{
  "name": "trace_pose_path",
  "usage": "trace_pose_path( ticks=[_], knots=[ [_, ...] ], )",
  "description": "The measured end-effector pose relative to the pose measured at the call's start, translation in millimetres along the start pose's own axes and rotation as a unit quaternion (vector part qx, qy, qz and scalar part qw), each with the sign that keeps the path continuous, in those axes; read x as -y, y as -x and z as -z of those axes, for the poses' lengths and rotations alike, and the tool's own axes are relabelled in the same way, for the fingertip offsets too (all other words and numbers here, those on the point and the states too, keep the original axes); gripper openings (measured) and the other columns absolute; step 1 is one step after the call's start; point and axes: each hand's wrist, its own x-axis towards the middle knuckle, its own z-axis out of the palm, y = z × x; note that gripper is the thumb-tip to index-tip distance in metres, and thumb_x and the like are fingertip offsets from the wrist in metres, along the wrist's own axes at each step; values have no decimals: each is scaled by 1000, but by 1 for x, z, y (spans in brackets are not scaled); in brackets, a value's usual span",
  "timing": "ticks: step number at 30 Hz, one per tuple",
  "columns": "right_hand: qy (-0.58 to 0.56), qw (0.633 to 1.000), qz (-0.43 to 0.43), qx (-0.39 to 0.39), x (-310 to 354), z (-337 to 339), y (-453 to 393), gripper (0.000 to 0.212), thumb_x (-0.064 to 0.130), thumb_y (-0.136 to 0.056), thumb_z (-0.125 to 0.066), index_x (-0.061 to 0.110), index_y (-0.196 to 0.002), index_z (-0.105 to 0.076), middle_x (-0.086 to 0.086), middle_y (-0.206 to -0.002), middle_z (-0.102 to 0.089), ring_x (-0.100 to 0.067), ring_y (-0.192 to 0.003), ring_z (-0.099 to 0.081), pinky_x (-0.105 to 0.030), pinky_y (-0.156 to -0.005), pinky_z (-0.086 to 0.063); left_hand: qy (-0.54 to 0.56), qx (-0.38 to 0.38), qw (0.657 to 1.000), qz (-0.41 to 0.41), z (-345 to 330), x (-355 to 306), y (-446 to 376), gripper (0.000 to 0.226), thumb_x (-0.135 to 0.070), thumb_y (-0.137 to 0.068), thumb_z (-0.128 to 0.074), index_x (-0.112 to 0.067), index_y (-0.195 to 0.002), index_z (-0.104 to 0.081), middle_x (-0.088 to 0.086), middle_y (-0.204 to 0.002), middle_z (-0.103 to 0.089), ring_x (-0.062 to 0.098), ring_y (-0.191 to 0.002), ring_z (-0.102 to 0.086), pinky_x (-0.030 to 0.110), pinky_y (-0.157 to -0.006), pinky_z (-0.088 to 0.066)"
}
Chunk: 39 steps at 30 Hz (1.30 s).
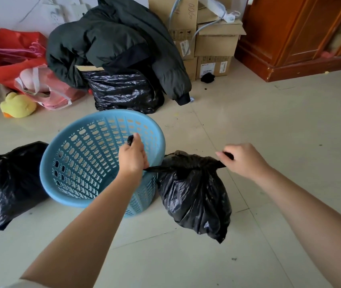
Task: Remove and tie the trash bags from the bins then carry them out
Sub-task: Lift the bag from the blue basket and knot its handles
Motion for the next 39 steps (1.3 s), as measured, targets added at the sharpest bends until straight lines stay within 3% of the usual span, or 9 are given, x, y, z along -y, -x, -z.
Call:
trace_pose_path(
  ticks=[3,7,10,16,21,25,28,33,39],
  knots=[
    [104,993,46,15,-17,-5,12,46,38,-79,-42,17,-42,-25,4,-34,-17,-15,-30,-20,-6,-43,-4,-119,-49,991,-30,7,-2,-2,49,-29,-99,-35,-16,-53,-23,-1,-42,-28,14,-41,-22,23,-43,-20],
    [167,982,57,-67,-34,-4,21,73,39,-95,-24,10,-31,-45,-4,-26,-39,-16,-20,-38,-9,-35,-16,-240,-65,966,-74,9,-7,4,48,-29,-99,-35,-14,-54,-25,3,-53,-28,17,-48,-24,29,-48,-20],
    [194,977,32,-85,-31,-3,23,73,41,-95,-21,13,-31,-42,-3,-26,-40,-17,-20,-40,-7,-44,-1,-305,-49,947,-88,1,-9,12,49,-29,-100,-33,-12,-55,-25,3,-53,-30,18,-47,-24,30,-46,-18],
    [206,963,-52,168,-25,0,28,54,62,-85,-38,20,-52,-30,6,-52,-33,-20,-62,-47,-19,-44,-23,-431,60,882,-181,-17,-4,26,51,-27,-100,-34,-12,-53,-19,4,-49,-24,16,-46,-22,28,-46,-15],
    [213,955,-80,189,-26,13,28,52,51,-90,-40,20,-51,-27,5,-55,-33,-21,-71,-47,-20,-45,-23,-495,109,833,-220,-29,9,26,51,-28,-99,-37,-14,-53,-19,3,-50,-25,26,-53,-29,30,-54,-16],
    [215,961,-70,159,-26,34,25,40,42,-91,-44,14,-64,-51,-2,-75,-48,-24,-88,-56,-23,-51,-26,-552,156,774,-269,-38,15,24,43,-33,-98,-37,-13,-60,-34,6,-57,-39,36,-71,-51,30,-61,-30],
    [202,965,-84,146,-30,42,26,41,44,-87,-48,11,-69,-62,1,-73,-38,-21,-90,-45,-22,-57,-29,-605,181,721,-285,-46,19,24,38,-42,-94,-42,-7,-90,-55,13,-86,-63,33,-89,-60,32,-70,-42],
    [201,949,-110,217,-38,36,37,43,46,-89,-45,9,-91,-66,-4,-90,-48,-24,-117,-44,-29,-84,-44,-686,282,624,-246,-56,40,26,46,-59,-87,-42,-13,-88,-51,0,-81,-51,21,-76,-49,27,-68,-39],
    [164,942,-131,261,-44,27,41,33,46,-87,-48,13,-85,-55,-3,-78,-55,-23,-94,-52,-25,-57,-33,-770,323,503,-224,-59,56,23,69,-68,-87,-25,-12,-98,-63,6,-92,-65,25,-94,-59,34,-89,-40]
  ],
)
